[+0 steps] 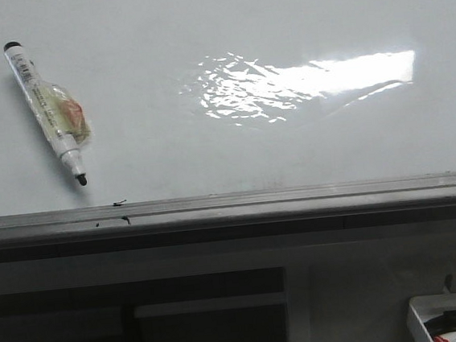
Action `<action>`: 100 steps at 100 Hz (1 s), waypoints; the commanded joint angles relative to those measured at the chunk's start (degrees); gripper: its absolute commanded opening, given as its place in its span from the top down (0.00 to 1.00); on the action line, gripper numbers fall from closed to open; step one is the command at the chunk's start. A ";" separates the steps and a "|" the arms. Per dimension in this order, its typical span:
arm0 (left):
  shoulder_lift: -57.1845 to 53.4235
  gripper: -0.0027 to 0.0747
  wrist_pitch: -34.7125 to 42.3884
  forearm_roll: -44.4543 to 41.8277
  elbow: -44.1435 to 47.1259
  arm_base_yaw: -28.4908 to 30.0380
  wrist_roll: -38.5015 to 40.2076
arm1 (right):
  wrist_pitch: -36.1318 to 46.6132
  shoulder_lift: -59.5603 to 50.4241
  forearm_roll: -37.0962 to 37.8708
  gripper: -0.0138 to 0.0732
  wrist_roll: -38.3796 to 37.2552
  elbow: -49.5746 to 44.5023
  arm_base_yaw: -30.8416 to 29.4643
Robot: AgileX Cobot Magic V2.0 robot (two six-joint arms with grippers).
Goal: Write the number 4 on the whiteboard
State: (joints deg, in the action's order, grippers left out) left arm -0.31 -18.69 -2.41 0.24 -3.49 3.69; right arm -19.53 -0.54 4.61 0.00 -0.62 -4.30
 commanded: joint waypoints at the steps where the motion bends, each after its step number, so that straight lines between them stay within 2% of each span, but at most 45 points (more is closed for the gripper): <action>1: -1.62 0.99 4.26 -0.02 1.05 0.12 -0.05 | 0.84 -1.17 0.39 0.91 0.00 -1.60 -0.25; 63: -1.62 0.99 4.88 -0.02 1.05 0.12 -0.05 | 0.84 -1.17 0.39 0.91 0.00 -1.60 -0.25; 100: -1.62 0.99 4.88 -0.02 1.05 0.12 -0.05 | 5.14 -1.17 0.39 0.91 0.00 -1.60 -0.25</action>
State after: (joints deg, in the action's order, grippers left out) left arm -0.31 -18.48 -2.41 0.24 -3.49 3.69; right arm -18.28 -0.54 4.61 0.00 -0.73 -4.30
